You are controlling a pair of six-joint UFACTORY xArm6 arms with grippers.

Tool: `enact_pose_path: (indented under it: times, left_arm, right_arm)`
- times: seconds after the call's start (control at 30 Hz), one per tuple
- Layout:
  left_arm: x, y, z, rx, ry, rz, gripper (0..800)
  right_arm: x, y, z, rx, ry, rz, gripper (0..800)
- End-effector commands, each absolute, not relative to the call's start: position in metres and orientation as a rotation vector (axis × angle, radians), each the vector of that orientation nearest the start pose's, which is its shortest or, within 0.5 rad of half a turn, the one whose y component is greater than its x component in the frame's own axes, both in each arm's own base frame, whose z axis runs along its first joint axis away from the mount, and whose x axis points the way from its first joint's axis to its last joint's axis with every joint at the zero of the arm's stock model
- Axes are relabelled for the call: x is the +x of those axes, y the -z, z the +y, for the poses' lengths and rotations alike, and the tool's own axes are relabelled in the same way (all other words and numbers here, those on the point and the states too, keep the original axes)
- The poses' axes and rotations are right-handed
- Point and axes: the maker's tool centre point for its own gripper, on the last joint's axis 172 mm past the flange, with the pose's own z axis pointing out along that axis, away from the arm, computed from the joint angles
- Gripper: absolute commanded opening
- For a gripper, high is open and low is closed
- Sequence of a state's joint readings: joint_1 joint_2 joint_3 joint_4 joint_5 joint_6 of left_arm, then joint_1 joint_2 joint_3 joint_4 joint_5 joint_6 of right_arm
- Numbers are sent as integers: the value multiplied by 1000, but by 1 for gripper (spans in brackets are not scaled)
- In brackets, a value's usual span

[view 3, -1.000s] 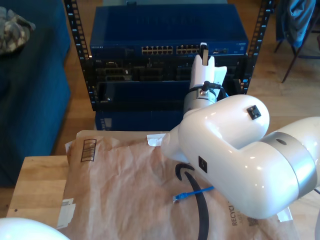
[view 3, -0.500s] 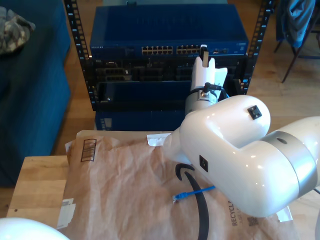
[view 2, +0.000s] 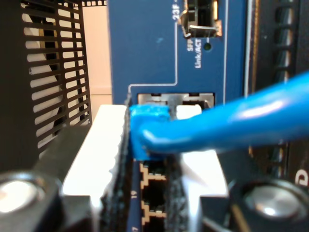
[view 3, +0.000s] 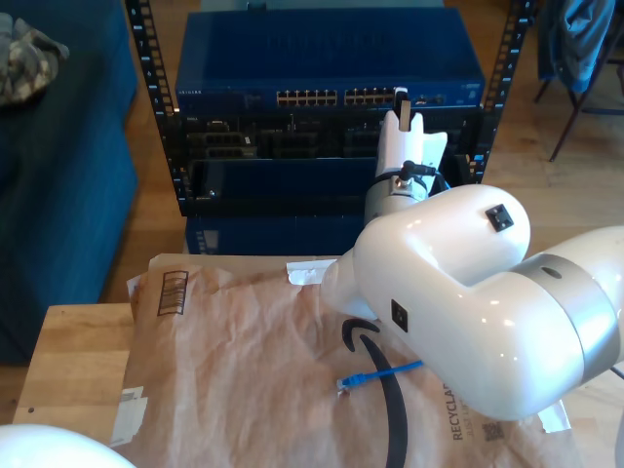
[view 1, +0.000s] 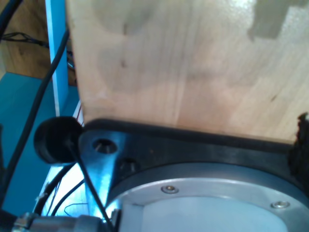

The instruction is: Grab the cable and plug it in

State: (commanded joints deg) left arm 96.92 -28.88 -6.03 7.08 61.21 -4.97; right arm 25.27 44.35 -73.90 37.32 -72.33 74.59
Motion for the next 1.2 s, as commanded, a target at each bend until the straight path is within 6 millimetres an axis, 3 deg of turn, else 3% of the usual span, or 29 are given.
enact_pose_path:
  times: [0.47, 1.2]
  left_arm:
    - [-39, -31, 115, 1871, 554, 2116, 800]
    - [-39, -31, 115, 1871, 554, 2116, 800]
  right_arm:
    - [678, -273, 137, -1034, 1361, 1256, 1]
    - [683, -291, 145, -998, 1355, 1234, 1]
